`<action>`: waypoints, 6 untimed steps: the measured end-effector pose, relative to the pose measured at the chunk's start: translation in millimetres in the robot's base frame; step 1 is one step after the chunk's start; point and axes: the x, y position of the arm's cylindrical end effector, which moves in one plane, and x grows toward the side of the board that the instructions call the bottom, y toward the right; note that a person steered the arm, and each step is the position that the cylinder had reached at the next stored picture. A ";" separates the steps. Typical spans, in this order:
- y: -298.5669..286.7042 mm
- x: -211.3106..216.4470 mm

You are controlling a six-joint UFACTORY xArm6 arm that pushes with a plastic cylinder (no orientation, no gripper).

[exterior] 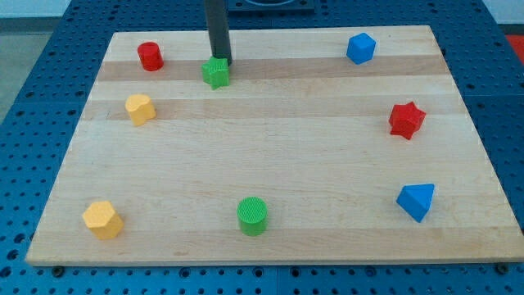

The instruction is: Touch the bottom side of the heart

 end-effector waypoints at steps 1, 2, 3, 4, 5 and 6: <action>1.1 -3.6; 16.8 -34.2; 9.9 -38.2; 74.2 10.5; 34.1 80.8; -85.5 122.0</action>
